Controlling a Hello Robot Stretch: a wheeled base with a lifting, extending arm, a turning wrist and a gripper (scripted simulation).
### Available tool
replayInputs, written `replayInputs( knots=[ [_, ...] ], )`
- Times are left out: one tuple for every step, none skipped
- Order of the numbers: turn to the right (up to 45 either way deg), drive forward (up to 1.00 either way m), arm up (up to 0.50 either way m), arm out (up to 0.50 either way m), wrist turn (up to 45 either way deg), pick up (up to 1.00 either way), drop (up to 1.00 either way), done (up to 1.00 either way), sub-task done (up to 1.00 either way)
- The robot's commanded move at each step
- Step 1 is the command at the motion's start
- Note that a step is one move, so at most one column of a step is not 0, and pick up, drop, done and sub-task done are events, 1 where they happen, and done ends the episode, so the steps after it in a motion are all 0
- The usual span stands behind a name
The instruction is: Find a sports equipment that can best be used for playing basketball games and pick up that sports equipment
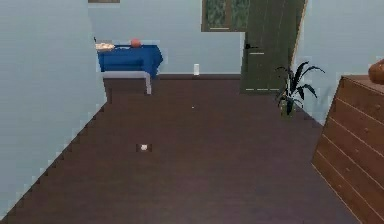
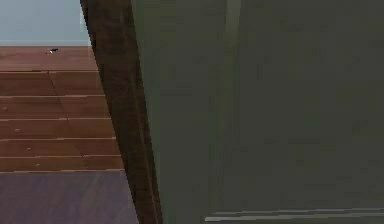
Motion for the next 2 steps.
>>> replayInputs(
  knots=[
    [9.0, 0.00, 0.00, 0.00, 0.0, 0.00, 0.00, 0.00, 0.00],
    [0.0, 0.20, 0.00, 0.00, 0.0, 0.00, 0.00, 0.00, 0.00]
  ],
)
